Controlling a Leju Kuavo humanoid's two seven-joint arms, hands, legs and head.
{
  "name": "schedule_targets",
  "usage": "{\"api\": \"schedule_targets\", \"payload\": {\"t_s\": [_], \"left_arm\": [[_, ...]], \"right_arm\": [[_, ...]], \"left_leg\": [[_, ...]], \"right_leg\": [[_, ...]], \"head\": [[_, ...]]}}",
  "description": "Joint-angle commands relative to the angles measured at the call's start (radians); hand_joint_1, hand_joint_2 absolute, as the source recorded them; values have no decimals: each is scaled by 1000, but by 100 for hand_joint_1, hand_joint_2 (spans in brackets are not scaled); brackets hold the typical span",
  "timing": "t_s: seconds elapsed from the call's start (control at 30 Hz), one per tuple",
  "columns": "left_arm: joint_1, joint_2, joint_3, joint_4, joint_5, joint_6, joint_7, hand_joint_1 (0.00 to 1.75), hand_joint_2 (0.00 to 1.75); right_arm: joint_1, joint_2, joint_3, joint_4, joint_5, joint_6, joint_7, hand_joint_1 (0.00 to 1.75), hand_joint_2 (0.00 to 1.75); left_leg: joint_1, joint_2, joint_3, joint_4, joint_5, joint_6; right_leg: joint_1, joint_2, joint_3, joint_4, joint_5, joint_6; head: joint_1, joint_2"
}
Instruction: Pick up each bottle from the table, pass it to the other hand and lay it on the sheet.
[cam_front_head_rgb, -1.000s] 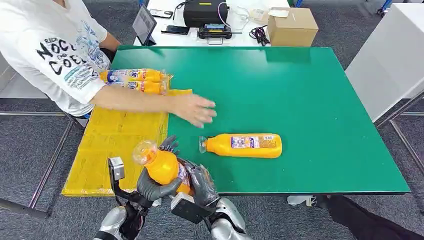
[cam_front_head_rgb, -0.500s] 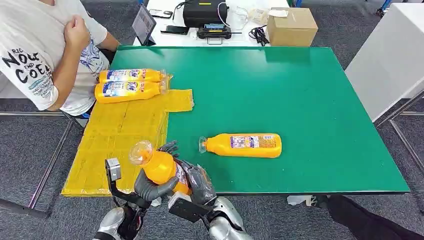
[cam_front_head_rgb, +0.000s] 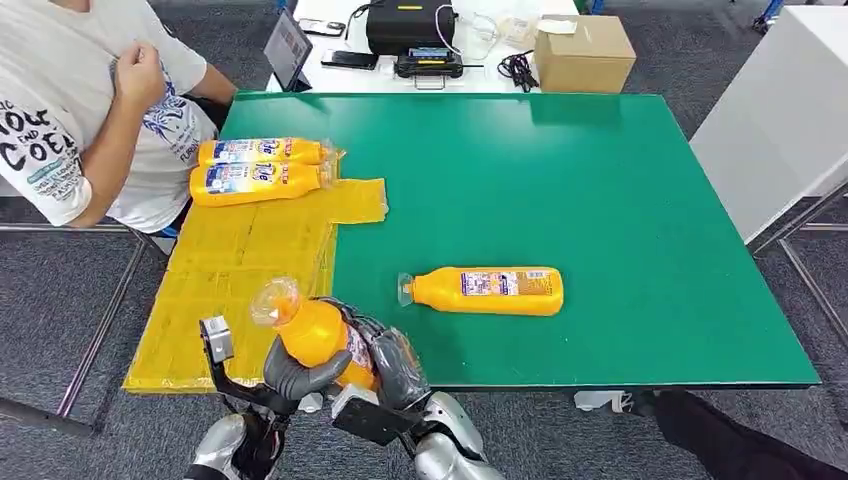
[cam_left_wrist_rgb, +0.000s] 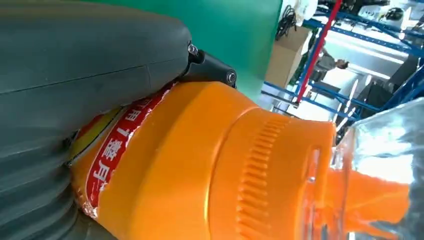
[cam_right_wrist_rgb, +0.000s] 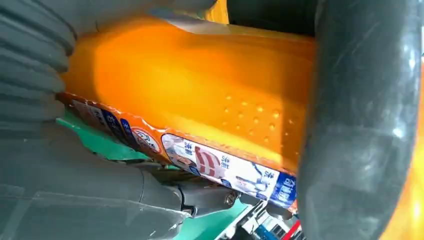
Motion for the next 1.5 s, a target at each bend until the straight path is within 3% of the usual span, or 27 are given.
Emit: {"api": "schedule_targets", "payload": {"t_s": [0.03, 0.13, 0.37, 0.6, 0.77, 1.13, 1.3, 1.37, 1.5], "left_arm": [[-45, -24, 41, -54, -54, 89, -25, 175, 175], [-51, -28, 54, -67, -103, 138, -54, 175, 175], [-49, -30, 56, -67, -112, 147, -57, 175, 175], [-66, -46, 117, -51, -153, 256, -70, 175, 175], [-86, -51, 146, -30, -211, 351, -100, 175, 175], [-91, -49, 147, -31, -210, 351, -100, 175, 175], [-134, -46, 156, -13, -358, 483, -163, 175, 175], [-175, -27, 152, -4, -508, 596, -214, 175, 175], [-299, 32, 160, 84, -871, 819, -200, 175, 175]], "right_arm": [[19, -45, -7, -132, 9, -13, 44, 0, 0], [34, -60, -22, -221, 5, -25, 46, 0, 0], [43, -62, -24, -242, 4, -36, 38, 0, 0], [100, -91, -44, -462, 5, -80, 50, 0, 0], [113, -95, -28, -493, 11, -93, 52, 0, 0], [112, -93, -26, -495, 11, -93, 52, 0, 0], [109, -99, -20, -526, 0, -105, 47, 0, 0], [106, -101, -23, -559, -19, -107, 31, 0, 0], [96, -99, -37, -653, -72, -111, 10, 0, 0]], "left_leg": [[1, -1, 0, 0, 0, -1], [2, -1, 3, 1, -2, -2], [1, 0, 3, 0, -1, -2], [1, -2, 1, 1, -1, -1], [2, -1, 3, 1, -2, -2], [1, 0, 2, 0, -1, -1], [1, 0, 3, 0, -1, -1], [2, -1, 3, 1, -1, -2], [2, -1, 1, 1, 0, -2]], "right_leg": [[1, -2, 1, 0, 0, -1], [2, -2, 4, 0, -2, -2], [2, 0, 4, -1, -1, -2], [1, -2, 3, 0, -1, -2], [2, -2, 5, 0, -2, -2], [1, 0, 3, -1, 0, -1], [1, -1, 4, -1, -1, -2], [2, -1, 4, -1, -1, -2], [2, -2, 2, 1, -1, -2]], "head": [[0, 0], [0, 0], [0, 0], [0, 0], [0, 0], [0, 0], [0, 0], [0, 0], [0, 0]]}}
